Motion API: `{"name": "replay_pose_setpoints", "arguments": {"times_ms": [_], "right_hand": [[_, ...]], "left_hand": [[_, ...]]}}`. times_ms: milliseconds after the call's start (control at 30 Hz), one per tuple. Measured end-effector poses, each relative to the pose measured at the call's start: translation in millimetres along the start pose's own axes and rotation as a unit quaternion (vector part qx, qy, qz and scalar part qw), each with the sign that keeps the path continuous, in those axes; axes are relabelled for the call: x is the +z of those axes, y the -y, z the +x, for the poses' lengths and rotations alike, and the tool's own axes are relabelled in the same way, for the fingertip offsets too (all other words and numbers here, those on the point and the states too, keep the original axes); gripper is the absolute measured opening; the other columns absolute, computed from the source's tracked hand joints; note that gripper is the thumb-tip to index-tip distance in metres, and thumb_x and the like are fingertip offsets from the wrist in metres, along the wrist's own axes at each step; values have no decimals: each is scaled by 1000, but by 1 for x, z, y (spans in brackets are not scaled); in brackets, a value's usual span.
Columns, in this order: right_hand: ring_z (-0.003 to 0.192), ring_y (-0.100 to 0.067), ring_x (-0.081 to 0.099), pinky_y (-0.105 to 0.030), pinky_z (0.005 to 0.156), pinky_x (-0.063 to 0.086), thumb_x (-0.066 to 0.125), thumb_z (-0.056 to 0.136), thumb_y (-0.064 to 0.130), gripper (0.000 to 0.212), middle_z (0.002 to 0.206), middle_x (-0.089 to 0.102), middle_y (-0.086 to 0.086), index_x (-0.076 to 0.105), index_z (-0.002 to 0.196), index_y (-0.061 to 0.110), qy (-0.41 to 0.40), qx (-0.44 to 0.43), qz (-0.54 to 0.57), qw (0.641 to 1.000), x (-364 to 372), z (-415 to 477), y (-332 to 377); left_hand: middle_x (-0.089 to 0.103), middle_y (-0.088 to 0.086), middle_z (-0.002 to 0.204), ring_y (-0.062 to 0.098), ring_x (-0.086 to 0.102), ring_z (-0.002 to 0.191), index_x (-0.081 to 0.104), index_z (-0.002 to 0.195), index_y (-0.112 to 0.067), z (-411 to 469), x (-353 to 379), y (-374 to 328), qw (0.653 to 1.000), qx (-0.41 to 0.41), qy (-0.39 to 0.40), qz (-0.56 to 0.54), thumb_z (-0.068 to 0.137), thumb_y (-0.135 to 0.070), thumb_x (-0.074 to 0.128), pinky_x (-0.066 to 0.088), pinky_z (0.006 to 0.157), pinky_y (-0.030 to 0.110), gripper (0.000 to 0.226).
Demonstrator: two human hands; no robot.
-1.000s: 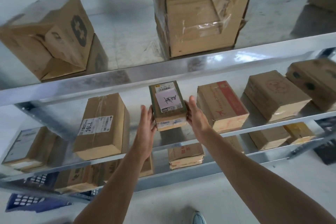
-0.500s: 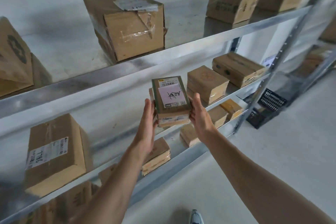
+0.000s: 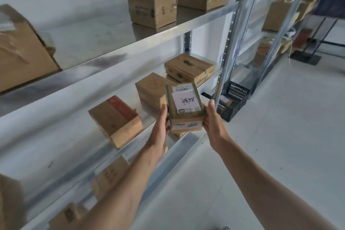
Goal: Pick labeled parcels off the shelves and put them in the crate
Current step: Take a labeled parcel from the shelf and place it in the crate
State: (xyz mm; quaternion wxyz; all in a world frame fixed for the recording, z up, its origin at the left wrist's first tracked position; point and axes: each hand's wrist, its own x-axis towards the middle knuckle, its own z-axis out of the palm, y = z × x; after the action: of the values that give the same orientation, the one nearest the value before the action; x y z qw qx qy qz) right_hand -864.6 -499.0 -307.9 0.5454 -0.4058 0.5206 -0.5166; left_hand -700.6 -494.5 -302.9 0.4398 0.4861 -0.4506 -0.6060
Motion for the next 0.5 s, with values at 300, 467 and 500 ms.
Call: {"name": "replay_pose_setpoints", "arguments": {"times_ms": [300, 467, 500], "right_hand": [[103, -4, 70, -33, 97, 48, 22, 107, 59, 54, 110, 77, 17, 75, 98, 53, -76, 16, 13, 997, -175, 57, 17], [111, -7, 68, -29, 94, 45, 20, 107, 59, 55, 120, 75, 11, 71, 116, 40, -98, 36, 16, 994, -243, 89, 22], [111, -7, 68, -28, 94, 45, 19, 108, 58, 56, 121, 75, 10, 71, 116, 39, -98, 37, 17, 994, -254, 97, 23]], "left_hand": [[72, -15, 125, 10, 62, 123, 70, 119, -52, 90, 171, 20, 998, -29, 47, 3, 99, -69, 28, 38, 116, 42, 49], [68, -10, 133, 16, 56, 132, 62, 135, -43, 134, 231, 30, 997, -35, 67, -1, 90, -80, 37, 32, 119, 50, 63], [67, -9, 136, 16, 55, 134, 58, 139, -41, 145, 241, 32, 997, -39, 73, 0, 90, -80, 36, 32, 119, 51, 66]]}}
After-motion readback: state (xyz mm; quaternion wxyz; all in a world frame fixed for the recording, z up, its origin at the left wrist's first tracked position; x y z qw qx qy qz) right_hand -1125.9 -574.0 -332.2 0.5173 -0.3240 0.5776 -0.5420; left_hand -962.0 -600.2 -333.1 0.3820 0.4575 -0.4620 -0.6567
